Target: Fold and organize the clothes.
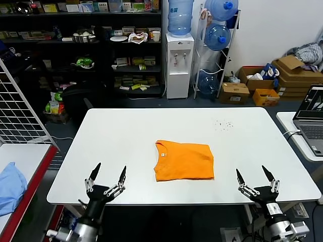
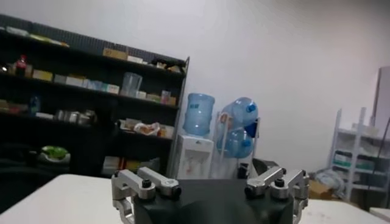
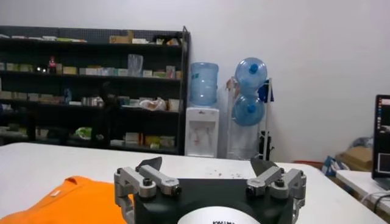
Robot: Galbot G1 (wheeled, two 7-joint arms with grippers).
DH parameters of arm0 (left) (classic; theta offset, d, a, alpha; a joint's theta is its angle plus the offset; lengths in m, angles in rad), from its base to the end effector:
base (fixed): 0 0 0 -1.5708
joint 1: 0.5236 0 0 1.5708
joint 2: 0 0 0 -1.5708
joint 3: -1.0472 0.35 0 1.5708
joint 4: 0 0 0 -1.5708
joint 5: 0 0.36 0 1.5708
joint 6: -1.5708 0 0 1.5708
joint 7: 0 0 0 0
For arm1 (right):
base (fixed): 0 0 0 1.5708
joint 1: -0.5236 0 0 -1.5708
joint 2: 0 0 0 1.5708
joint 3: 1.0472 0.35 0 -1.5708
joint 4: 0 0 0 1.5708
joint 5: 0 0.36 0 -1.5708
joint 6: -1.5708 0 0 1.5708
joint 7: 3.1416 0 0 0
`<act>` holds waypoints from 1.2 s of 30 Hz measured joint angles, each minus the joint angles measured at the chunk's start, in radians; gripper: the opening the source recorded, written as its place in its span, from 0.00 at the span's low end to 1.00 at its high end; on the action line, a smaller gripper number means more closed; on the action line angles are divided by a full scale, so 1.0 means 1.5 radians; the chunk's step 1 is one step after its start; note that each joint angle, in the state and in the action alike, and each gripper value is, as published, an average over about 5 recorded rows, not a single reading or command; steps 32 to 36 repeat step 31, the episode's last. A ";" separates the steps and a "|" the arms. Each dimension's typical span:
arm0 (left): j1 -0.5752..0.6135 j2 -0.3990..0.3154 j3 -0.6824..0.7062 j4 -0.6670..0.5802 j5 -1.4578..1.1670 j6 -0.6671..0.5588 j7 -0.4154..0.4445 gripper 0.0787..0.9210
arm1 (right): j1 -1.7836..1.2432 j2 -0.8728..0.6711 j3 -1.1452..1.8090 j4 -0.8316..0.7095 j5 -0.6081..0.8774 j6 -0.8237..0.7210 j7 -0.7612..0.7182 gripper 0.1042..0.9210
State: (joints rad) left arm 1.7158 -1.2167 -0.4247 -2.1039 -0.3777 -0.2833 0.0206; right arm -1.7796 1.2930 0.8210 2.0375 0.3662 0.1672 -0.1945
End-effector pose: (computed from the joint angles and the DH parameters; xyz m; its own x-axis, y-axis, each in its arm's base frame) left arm 0.1384 0.0292 -0.3225 -0.9668 0.2347 -0.1014 0.2485 0.9557 -0.1576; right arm 0.1249 -0.1422 -0.3208 -0.9968 -0.0705 0.0378 -0.0718 0.9968 -0.0363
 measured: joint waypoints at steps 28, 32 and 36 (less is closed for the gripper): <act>0.168 -0.131 -0.076 -0.002 0.134 -0.118 0.066 1.00 | -0.035 0.180 0.031 0.009 -0.130 0.130 -0.059 1.00; 0.174 -0.134 -0.076 -0.003 0.137 -0.121 0.063 1.00 | -0.037 0.185 0.031 0.009 -0.131 0.132 -0.060 1.00; 0.174 -0.134 -0.076 -0.003 0.137 -0.121 0.063 1.00 | -0.037 0.185 0.031 0.009 -0.131 0.132 -0.060 1.00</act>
